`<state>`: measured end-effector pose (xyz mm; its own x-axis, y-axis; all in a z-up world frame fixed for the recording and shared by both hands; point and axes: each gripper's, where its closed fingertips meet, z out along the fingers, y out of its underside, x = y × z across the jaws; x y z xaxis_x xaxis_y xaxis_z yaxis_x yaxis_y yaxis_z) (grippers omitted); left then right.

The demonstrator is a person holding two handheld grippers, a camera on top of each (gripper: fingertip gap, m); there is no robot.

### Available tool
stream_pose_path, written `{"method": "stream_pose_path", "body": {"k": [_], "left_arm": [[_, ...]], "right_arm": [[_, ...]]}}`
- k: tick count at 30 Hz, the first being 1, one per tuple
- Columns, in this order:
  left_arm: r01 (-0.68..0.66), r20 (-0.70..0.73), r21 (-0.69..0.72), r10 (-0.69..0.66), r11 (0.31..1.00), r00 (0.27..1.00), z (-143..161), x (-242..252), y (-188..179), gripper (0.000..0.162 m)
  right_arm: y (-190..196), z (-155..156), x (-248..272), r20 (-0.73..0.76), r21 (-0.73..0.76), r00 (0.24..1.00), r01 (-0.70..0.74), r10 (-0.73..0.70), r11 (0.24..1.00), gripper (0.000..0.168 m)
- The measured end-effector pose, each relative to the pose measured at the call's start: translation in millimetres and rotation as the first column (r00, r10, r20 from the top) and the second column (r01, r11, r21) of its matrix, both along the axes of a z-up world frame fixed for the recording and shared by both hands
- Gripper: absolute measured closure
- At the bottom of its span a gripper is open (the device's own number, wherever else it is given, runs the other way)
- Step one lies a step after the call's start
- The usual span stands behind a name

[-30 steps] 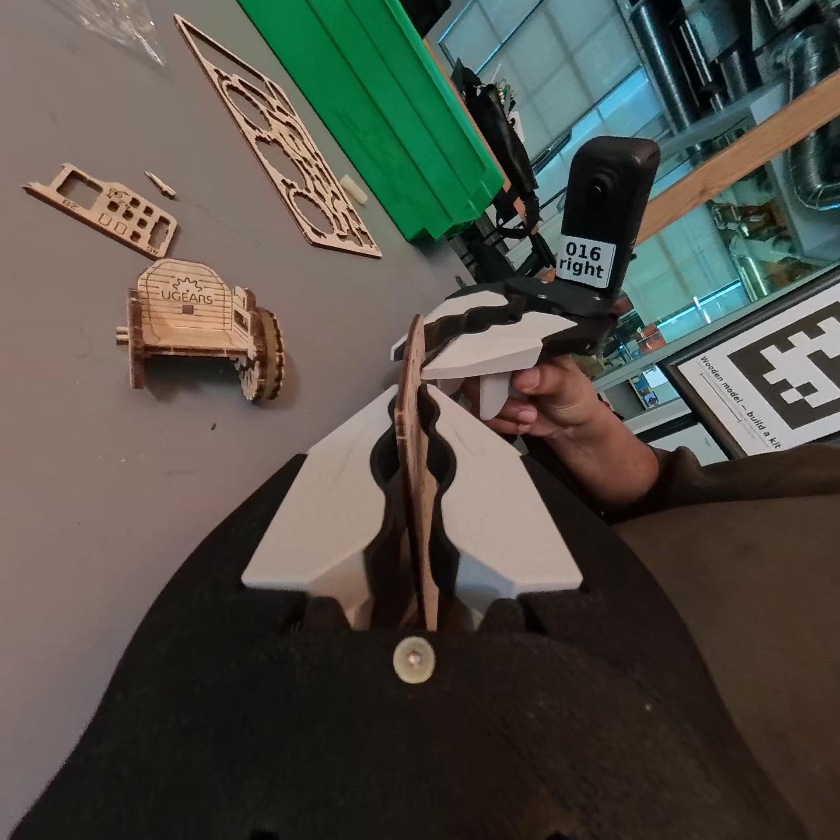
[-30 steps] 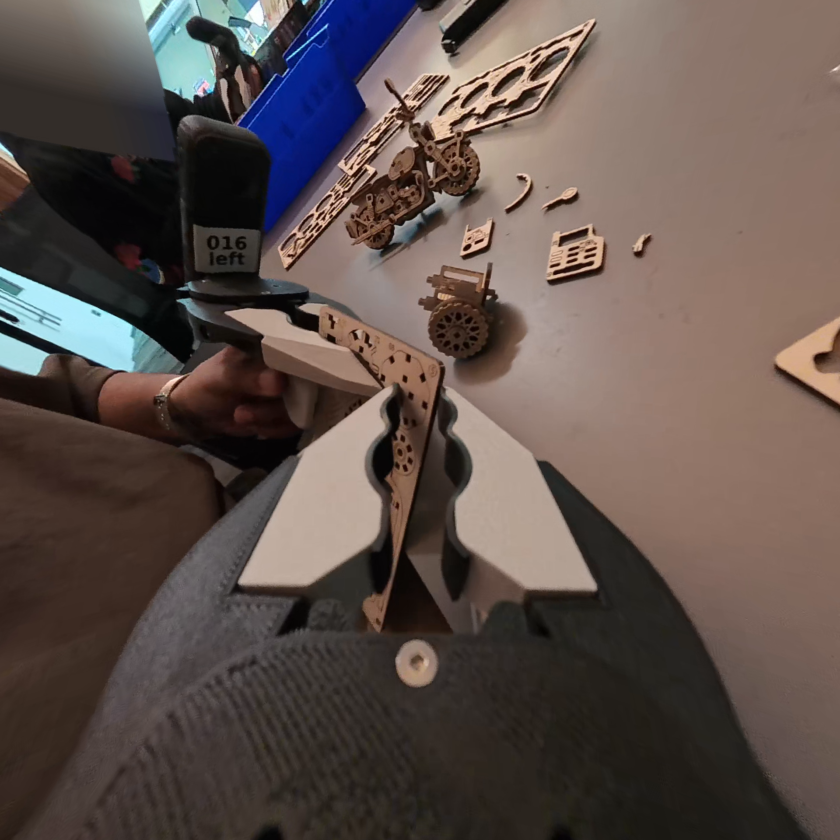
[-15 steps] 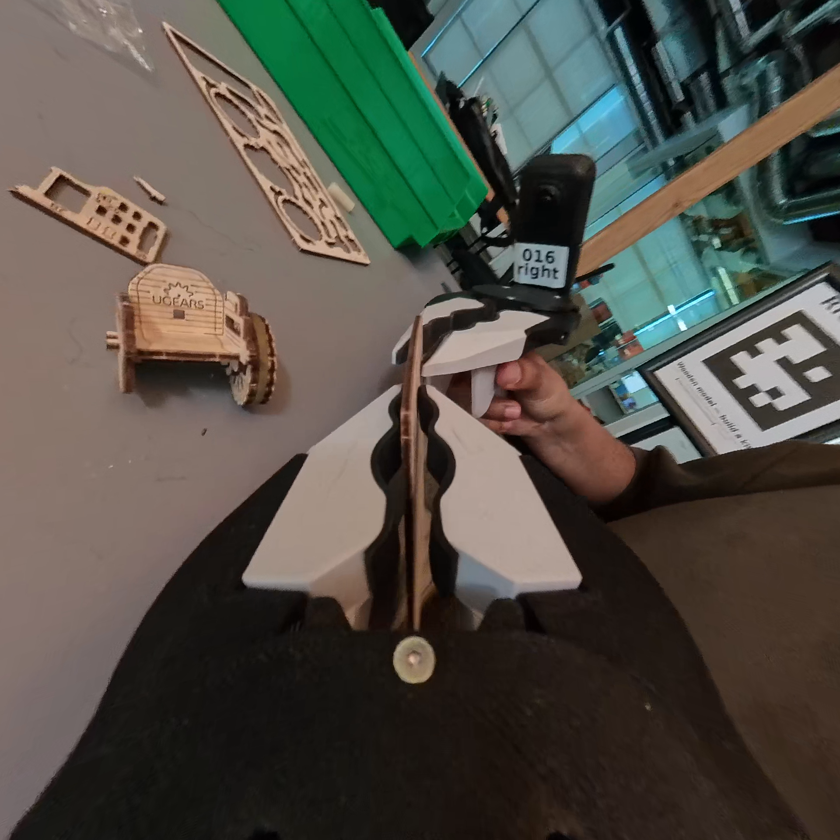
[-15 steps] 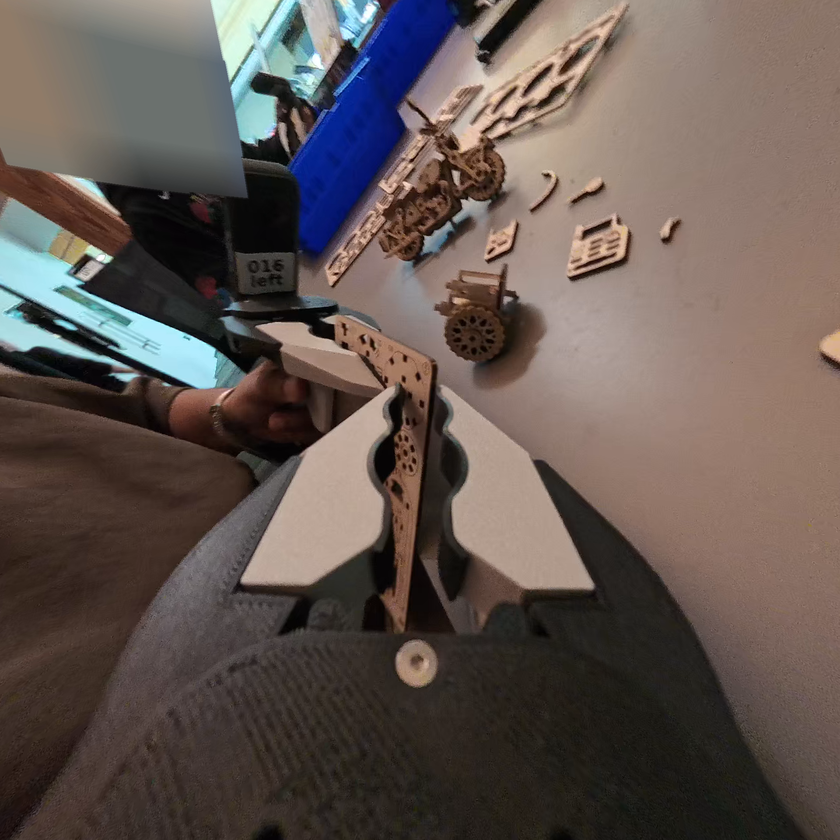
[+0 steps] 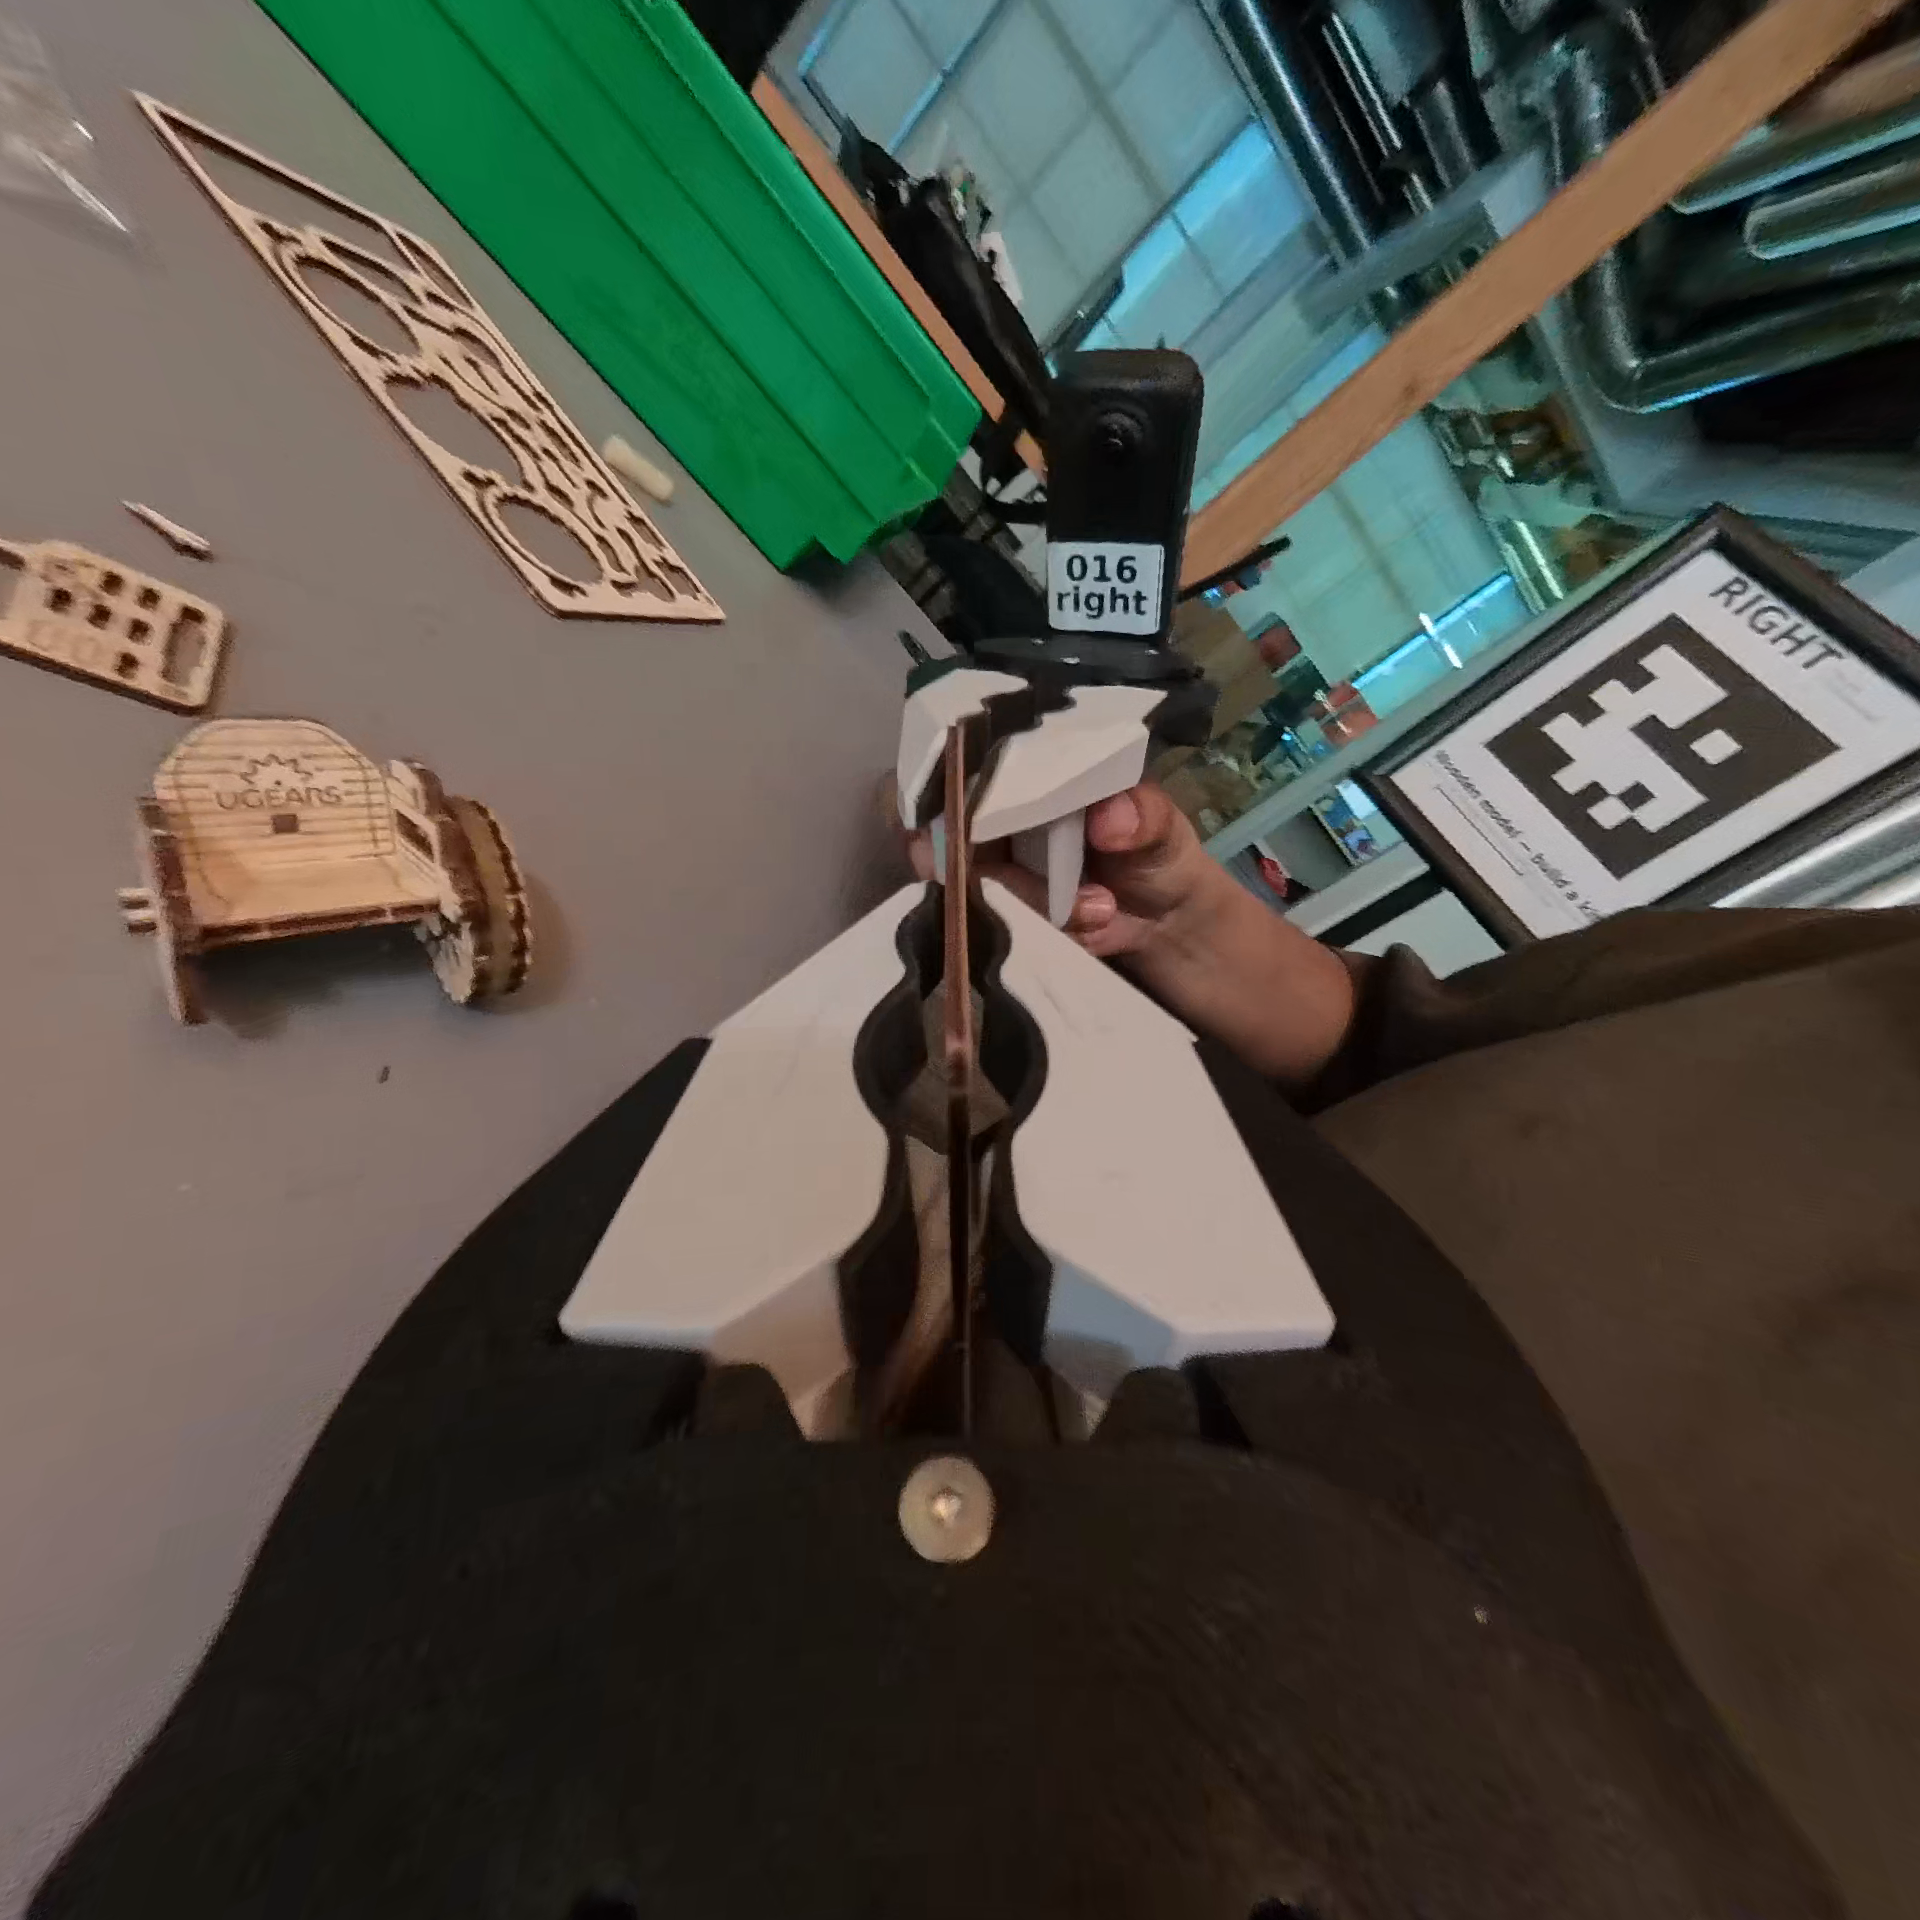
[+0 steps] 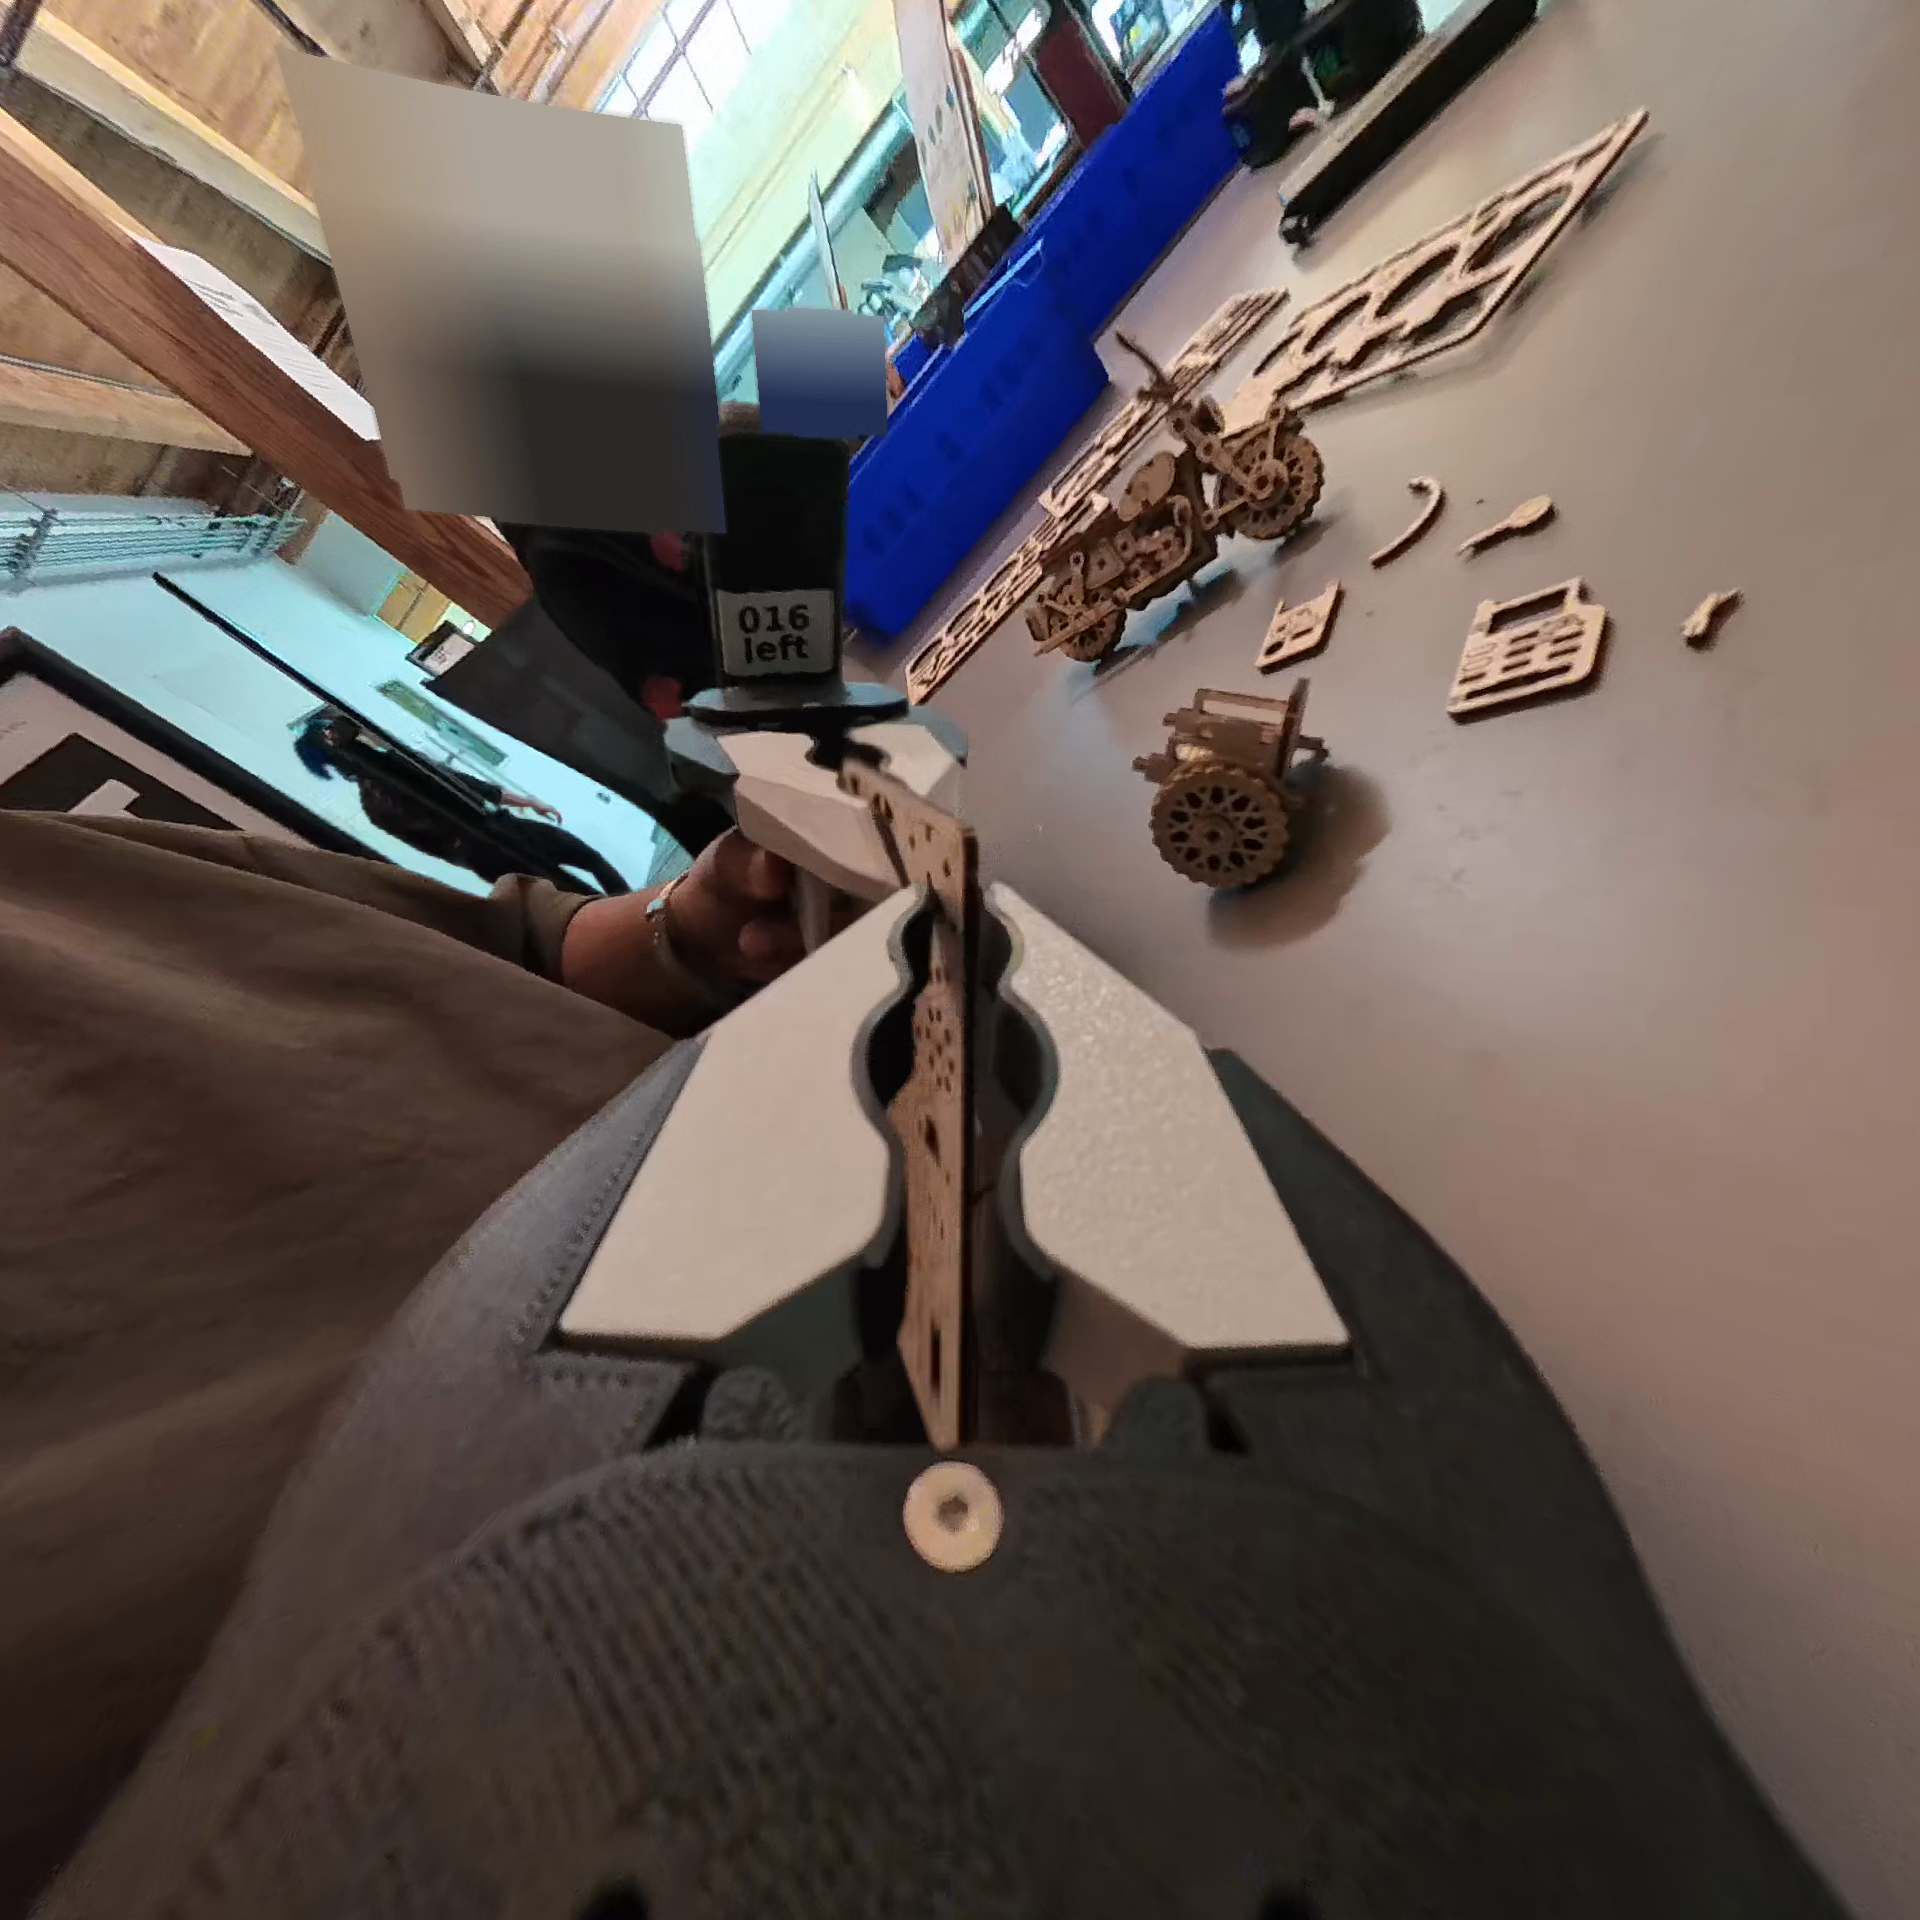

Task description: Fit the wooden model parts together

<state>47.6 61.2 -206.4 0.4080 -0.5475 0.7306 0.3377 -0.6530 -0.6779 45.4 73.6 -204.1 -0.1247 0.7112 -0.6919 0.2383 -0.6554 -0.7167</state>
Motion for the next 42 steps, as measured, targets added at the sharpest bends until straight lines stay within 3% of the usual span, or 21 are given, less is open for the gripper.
{"method": "stream_pose_path", "body": {"k": [4,9,17,20,25,31,34,42], "left_arm": [[0.030,0.060,-0.023,-0.029,0.999,0.998,3,4,-2,0.162],[0.029,0.038,0.003,-0.029,1.000,0.999,6,5,-3,0.162],[-0.047,-0.114,0.090,0.058,0.995,0.992,1,1,2,0.161],[-0.062,-0.144,0.097,0.076,0.993,0.987,-3,1,3,0.158],[-0.076,-0.068,0.048,0.079,0.996,0.995,0,-1,7,0.161],[-0.089,0.117,-0.040,0.093,0.995,0.989,5,-15,10,0.162],[-0.090,0.108,-0.025,0.092,0.996,0.990,7,-16,10,0.162],[-0.105,0.018,0.031,0.104,0.994,0.994,5,-14,9,0.162]], "right_arm": [[-8,4,-4,-0.023,0.037,1.000,-0.018,0.019,0.999,0.161],[-9,9,-6,-0.060,-0.025,0.998,-0.018,0.016,1.000,0.163],[0,5,-11,-0.066,-0.206,0.997,0.033,-0.047,0.978,0.163],[1,0,-12,-0.025,-0.169,0.997,0.064,-0.069,0.984,0.165],[4,1,-13,-0.028,-0.115,0.996,0.079,-0.083,0.990,0.162],[-4,-2,-7,-0.026,-0.190,0.999,-0.041,0.037,0.981,0.154],[-1,-3,-8,-0.009,-0.141,1.000,-0.017,0.016,0.990,0.165],[2,-5,-8,-0.006,-0.150,1.000,0.012,-0.013,0.989,0.163]]}}
